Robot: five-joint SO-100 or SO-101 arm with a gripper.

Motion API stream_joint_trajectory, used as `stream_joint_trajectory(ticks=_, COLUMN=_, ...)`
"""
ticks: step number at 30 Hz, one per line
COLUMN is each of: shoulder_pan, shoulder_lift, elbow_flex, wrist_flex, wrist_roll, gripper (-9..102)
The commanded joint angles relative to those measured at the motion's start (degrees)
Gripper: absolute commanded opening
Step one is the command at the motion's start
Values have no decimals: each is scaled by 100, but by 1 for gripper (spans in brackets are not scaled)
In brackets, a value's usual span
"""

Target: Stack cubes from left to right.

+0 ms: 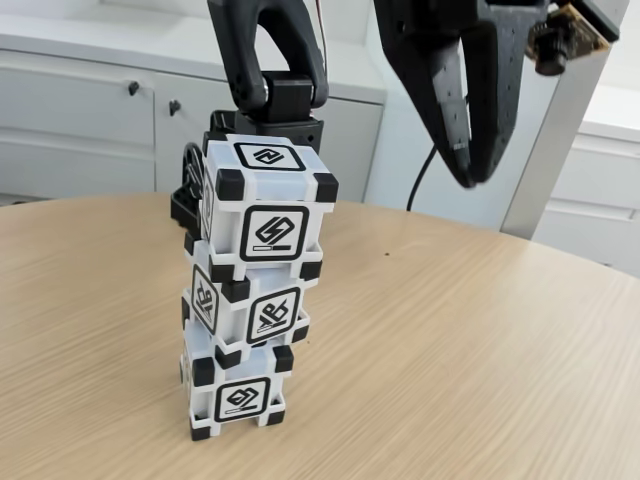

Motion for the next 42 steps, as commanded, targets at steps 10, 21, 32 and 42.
stream_joint_trajectory(ticks=10, shoulder_pan=-70, shoulder_lift=3217, elbow_flex=1978, wrist_flex=-817, wrist_roll=-9, gripper=0)
stream_joint_trajectory(ticks=21, shoulder_pan=18, shoulder_lift=4412, elbow_flex=4096, wrist_flex=-2057, wrist_roll=-378, gripper=0)
stream_joint_trajectory(ticks=32, shoulder_pan=18, shoulder_lift=4412, elbow_flex=5229, wrist_flex=-2461, wrist_roll=-220, gripper=0)
stream_joint_trajectory(ticks=42, shoulder_pan=26, shoulder_lift=4412, elbow_flex=5520, wrist_flex=-2373, wrist_roll=123, gripper=0)
